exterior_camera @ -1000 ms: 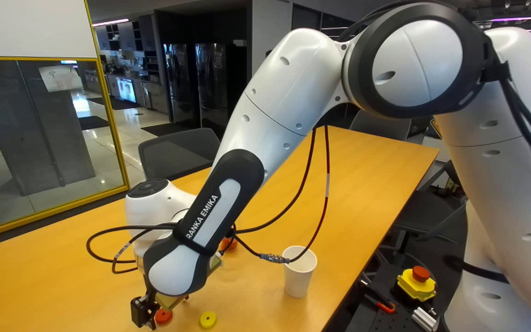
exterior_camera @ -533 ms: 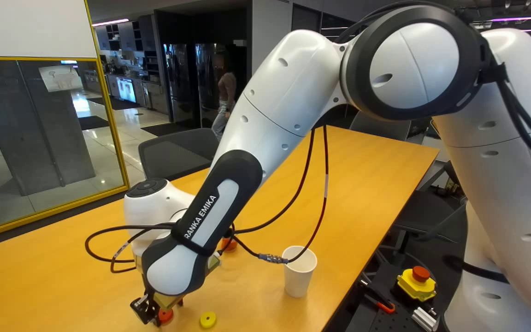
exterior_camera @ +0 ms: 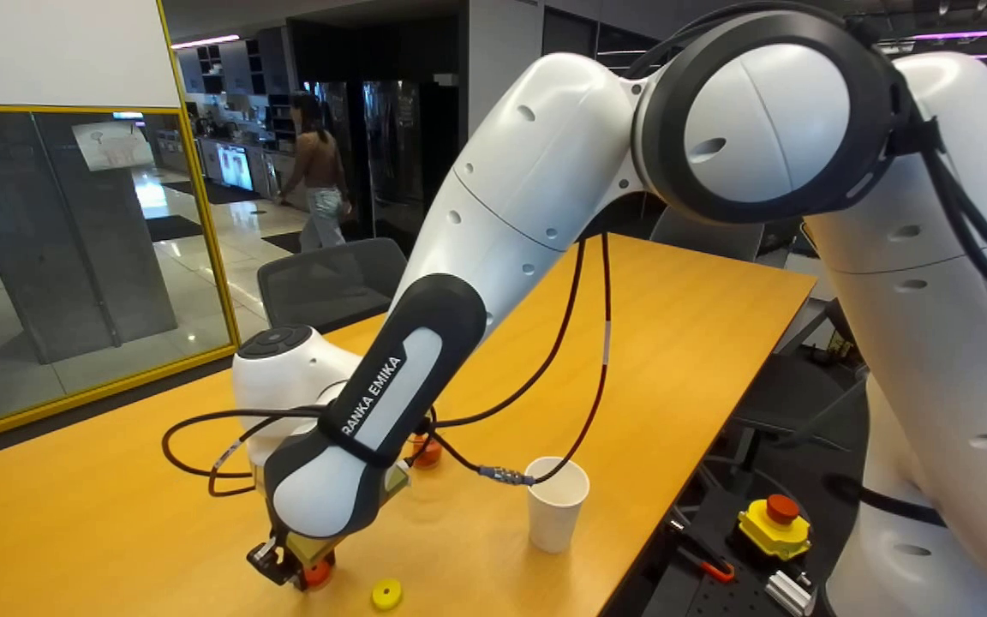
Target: Pick up the orange and yellow objects and put them in the cups
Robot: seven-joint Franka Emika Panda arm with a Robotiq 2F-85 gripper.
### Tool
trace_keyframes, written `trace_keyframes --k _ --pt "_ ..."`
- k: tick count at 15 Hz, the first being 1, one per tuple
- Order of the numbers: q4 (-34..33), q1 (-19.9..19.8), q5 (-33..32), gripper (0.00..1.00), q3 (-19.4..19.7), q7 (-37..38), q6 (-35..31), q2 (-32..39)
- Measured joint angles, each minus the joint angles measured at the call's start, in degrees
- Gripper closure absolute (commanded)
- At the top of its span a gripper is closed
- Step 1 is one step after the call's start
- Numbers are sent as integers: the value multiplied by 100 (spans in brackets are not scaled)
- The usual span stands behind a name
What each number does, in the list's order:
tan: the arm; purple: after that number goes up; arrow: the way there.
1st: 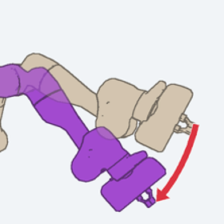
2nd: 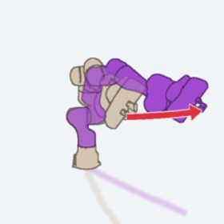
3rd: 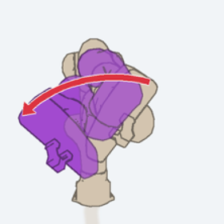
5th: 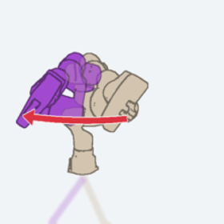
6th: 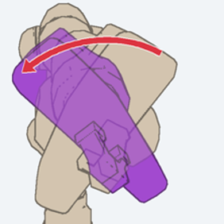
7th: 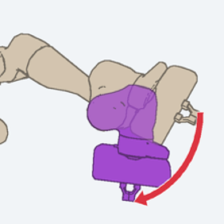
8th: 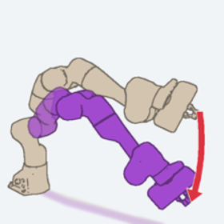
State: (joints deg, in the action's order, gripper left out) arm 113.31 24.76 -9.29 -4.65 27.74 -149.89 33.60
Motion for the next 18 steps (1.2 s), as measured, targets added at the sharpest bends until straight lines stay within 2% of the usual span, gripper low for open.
trace_keyframes --k 6,12,15,18 --pt "-5 -169 -1 82 402 -60 400 -521" --pt "26 -896 -9 82 589 -438 956 -1298" --pt "60 -1254 -9 82 597 -607 1036 -1436" --pt "102 -1448 -9 82 597 -675 1052 -1443"
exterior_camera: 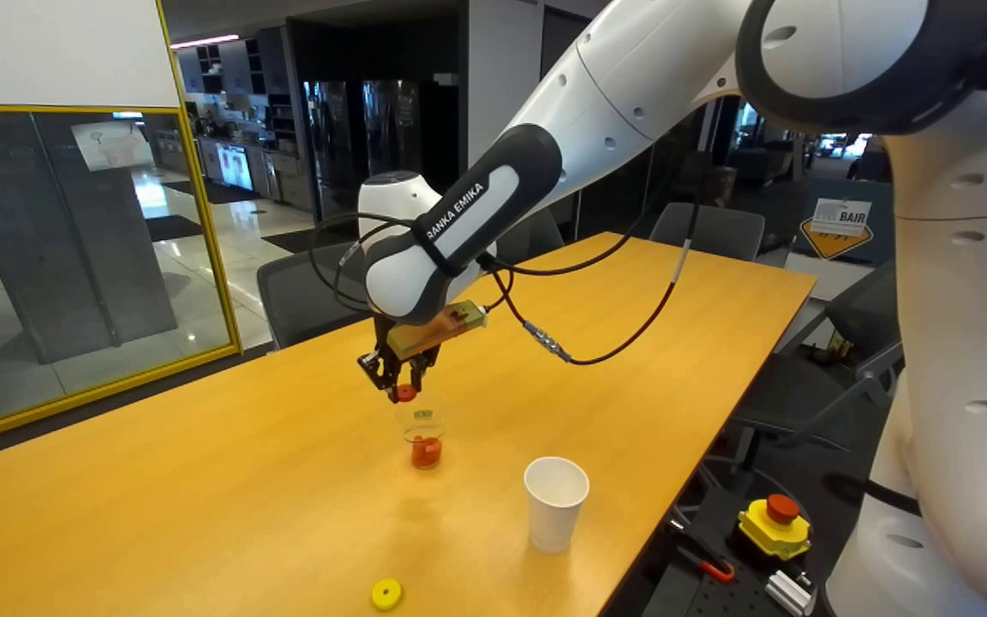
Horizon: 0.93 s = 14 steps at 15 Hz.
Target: Pick up the orange and yellow objects and put them in the cups
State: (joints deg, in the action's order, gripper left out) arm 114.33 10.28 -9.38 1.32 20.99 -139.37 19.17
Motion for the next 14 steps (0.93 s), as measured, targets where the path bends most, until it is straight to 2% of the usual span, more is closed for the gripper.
trace_keyframes --k 5,6,7,9,12,14 --pt "76 -90 0 82 0 -3 82 15" --pt "90 -95 0 72 0 -3 92 18" --pt "101 -97 0 33 0 -3 104 22" --pt "123 -98 2 27 -1 -3 133 24" --pt "156 -103 6 3 -2 -2 160 24" --pt "174 -106 6 0 -2 0 159 19"
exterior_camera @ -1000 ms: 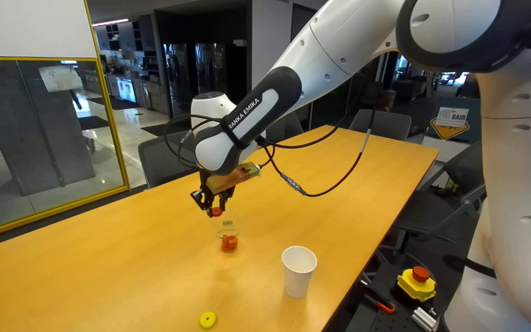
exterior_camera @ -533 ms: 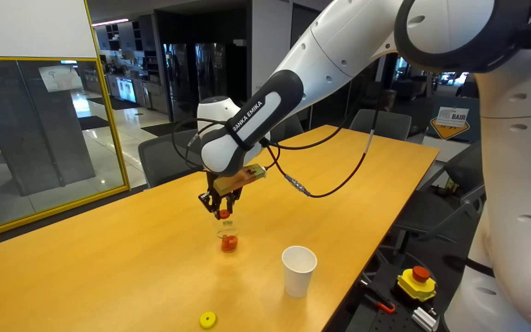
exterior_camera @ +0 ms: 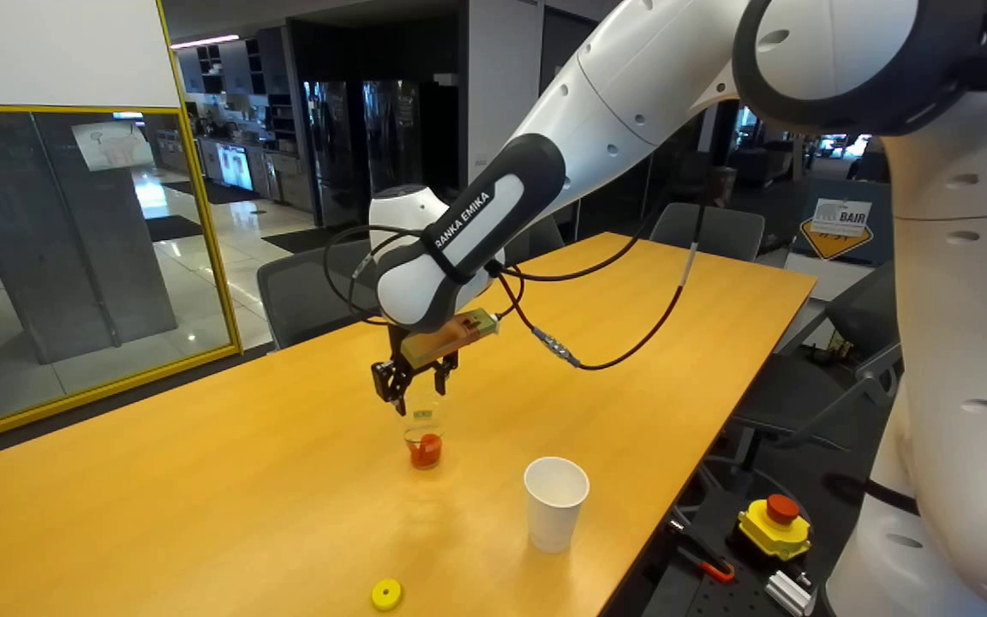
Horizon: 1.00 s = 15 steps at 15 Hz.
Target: Pick up the orange and yellow objects and put them in the cups
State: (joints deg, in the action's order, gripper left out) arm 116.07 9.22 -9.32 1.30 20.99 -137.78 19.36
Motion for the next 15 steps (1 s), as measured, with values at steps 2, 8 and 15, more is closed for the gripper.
trace_keyframes --k 2,8,15 --pt "52 0 0 0 0 24 0 -40" --pt "851 66 0 0 -100 234 -81 -615" --pt "1889 243 194 0 -690 476 -543 -1022"
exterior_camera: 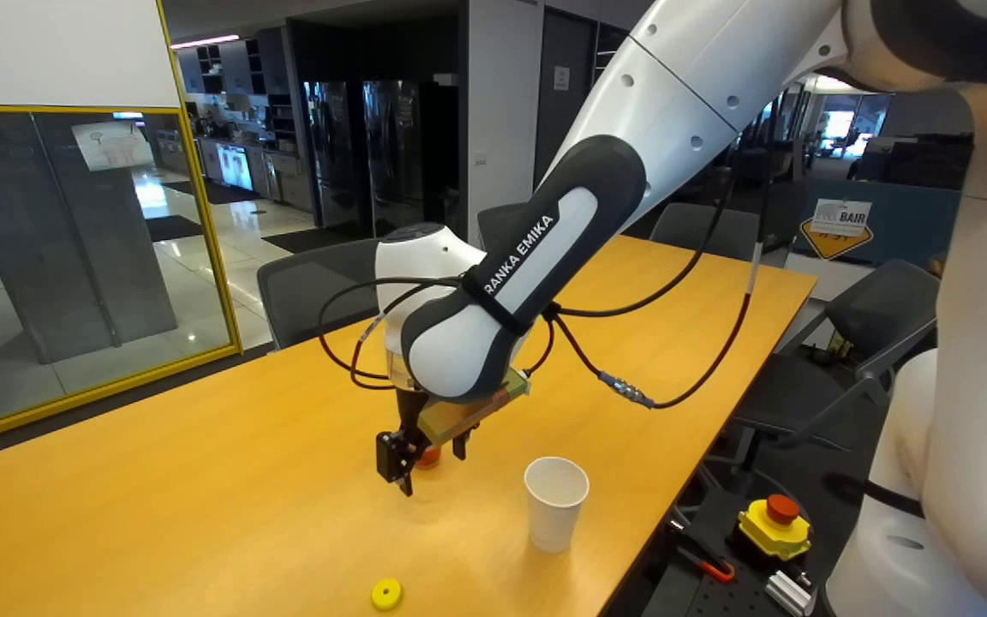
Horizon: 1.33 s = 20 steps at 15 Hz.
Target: Pick up the orange and yellow objects and put them in the cups
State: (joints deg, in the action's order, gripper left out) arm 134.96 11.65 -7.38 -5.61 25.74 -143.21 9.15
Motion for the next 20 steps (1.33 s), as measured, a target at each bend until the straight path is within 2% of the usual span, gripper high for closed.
trace_keyframes --k 8,13,20 --pt "133 159 888 0 -459 -82 -803 511" --pt "203 211 1168 0 -495 -84 -1349 843" --pt "205 456 1179 0 -412 -4 -1648 1151"
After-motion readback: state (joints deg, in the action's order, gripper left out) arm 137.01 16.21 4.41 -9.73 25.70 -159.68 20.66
